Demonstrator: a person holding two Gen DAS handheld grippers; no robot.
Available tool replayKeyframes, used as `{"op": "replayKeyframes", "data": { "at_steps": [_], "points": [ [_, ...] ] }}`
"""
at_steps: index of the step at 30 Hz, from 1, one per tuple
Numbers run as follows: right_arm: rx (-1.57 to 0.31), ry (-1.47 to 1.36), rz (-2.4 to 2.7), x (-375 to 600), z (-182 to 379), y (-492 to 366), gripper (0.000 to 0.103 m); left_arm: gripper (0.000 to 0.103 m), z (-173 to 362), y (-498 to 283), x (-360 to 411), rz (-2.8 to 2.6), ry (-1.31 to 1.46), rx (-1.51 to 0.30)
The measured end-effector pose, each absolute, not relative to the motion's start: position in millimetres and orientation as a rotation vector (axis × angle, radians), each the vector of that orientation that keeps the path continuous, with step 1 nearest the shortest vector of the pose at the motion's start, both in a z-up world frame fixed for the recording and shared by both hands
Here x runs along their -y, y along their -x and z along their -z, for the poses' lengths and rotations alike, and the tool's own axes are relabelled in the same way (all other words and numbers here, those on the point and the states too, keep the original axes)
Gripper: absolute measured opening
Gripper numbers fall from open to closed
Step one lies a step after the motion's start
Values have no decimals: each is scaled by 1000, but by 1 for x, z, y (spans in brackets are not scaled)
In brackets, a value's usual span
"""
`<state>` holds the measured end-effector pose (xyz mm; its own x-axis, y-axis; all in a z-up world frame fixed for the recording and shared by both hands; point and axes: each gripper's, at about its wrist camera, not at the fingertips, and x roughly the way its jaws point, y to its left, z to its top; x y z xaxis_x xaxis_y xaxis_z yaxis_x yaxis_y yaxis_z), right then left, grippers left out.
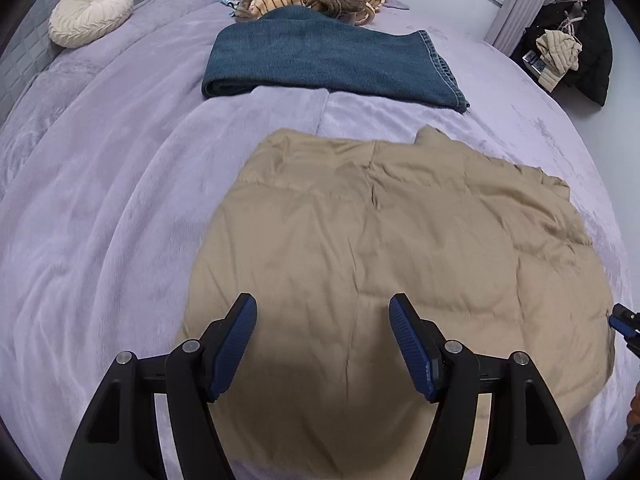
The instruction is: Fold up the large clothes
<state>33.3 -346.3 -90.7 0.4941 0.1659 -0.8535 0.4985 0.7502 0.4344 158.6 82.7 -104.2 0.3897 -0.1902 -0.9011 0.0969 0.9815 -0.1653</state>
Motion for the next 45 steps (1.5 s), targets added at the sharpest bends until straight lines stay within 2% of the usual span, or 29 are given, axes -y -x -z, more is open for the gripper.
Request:
{"op": "replayKeyframes", "data": {
  "at_steps": [2,3,4,5,11,13,17,19,27,30,36,38,42,45],
  "points": [
    [-1072,-738,217,335,91,-19,37,72,106,-141,-84,189,106,-1184],
    [-1076,-751,211,329,91,-10,42,79,107,-134,-85,187,113,-1190],
    [-1075,-764,208,325,91,-3,46,100,107,-126,-87,178,125,-1192],
    [-1072,-777,207,321,91,5,48,103,106,-119,-89,166,137,-1183],
    [-1056,-866,233,312,97,46,57,103,110,-92,-100,163,216,-1218],
    [-1047,-890,236,311,99,55,63,103,115,-90,-104,167,249,-1233],
    [-1034,-964,245,315,114,67,66,103,126,-83,-112,160,316,-1243],
    [-1018,-1024,246,318,125,71,80,103,134,-81,-116,163,338,-1253],
    [-939,-1210,235,321,162,80,80,103,166,-76,-140,241,612,-1276],
    [-898,-1266,222,323,172,79,92,103,177,-77,-142,299,721,-1281],
    [-830,-1375,180,326,186,64,92,103,193,-95,-137,347,820,-1252],
    [-799,-1404,159,327,188,57,103,103,190,-102,-134,345,832,-1216],
    [-755,-1460,108,328,189,39,103,103,189,-119,-137,307,860,-1174],
    [-804,-1444,102,326,194,25,103,102,197,-129,-137,255,864,-1169]
  ]
}}
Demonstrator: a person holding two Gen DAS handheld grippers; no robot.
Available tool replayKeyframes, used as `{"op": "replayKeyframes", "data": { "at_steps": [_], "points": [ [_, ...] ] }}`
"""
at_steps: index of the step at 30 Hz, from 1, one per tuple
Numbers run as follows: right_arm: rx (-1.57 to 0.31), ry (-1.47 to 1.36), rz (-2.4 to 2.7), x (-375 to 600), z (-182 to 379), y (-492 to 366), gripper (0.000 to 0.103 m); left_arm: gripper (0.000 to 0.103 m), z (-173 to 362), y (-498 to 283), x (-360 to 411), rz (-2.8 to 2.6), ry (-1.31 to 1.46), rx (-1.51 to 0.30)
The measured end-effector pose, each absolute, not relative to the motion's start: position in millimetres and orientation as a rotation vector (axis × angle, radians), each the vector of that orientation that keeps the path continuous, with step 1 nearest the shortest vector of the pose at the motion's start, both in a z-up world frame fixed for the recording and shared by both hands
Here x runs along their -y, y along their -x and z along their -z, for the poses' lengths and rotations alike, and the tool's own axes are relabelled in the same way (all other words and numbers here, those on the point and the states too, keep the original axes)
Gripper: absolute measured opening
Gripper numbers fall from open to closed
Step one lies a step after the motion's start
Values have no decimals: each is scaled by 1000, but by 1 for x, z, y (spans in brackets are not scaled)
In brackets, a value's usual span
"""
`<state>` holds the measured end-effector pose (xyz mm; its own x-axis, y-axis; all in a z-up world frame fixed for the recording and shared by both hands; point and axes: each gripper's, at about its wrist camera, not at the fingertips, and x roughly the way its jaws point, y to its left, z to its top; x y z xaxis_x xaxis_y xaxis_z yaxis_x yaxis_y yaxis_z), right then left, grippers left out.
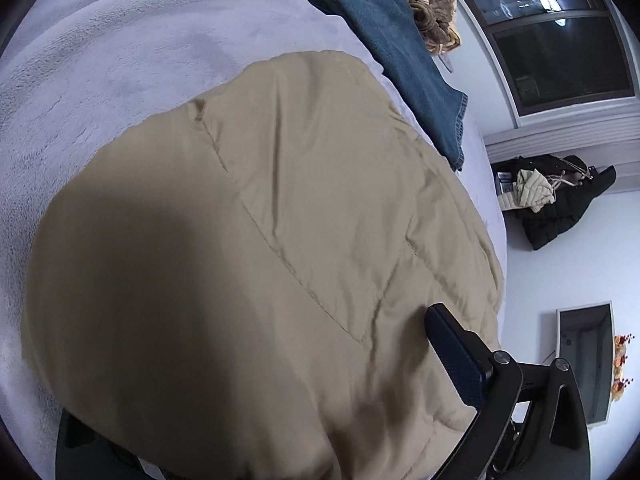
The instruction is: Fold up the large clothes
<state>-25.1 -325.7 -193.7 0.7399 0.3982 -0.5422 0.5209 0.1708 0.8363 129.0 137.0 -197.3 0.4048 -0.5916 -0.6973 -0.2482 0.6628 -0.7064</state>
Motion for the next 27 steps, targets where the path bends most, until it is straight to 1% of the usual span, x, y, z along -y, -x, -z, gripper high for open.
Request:
{"op": "replayKeyframes", "data": {
  "at_steps": [1,2,3,4,5,6,7,8,9,10,13,16,21,27],
  "points": [
    [-822,-1436,109,325,195,21,103,95,198,-131,-136,233,859,-1162],
    [-835,-1434,109,324,197,18,103,79,198,-133,-135,216,847,-1155],
    [-842,-1434,108,324,199,18,103,68,199,-133,-138,214,839,-1146],
    [-848,-1439,110,324,199,17,103,44,197,-133,-138,236,845,-1132],
    [-844,-1449,110,324,199,17,103,33,193,-134,-137,256,846,-1120],
    [-839,-1459,112,324,198,18,102,29,187,-135,-136,261,821,-1109],
    [-838,-1467,117,325,199,21,92,25,179,-134,-133,271,768,-1093],
    [-848,-1471,122,326,201,23,77,24,171,-133,-130,277,723,-1079],
    [-852,-1492,104,326,204,23,53,23,162,-130,-127,285,683,-1064],
    [-847,-1507,96,327,206,26,42,22,155,-128,-125,290,653,-1051],
    [-844,-1478,69,327,196,30,29,21,137,-117,-124,296,609,-1017],
    [-838,-1469,30,327,185,35,26,21,122,-106,-123,293,590,-1001],
    [-864,-1441,-17,325,169,50,26,21,105,-67,-125,278,547,-995],
    [-922,-1409,-36,313,156,87,25,21,100,-9,-141,259,550,-1038]
  ]
}}
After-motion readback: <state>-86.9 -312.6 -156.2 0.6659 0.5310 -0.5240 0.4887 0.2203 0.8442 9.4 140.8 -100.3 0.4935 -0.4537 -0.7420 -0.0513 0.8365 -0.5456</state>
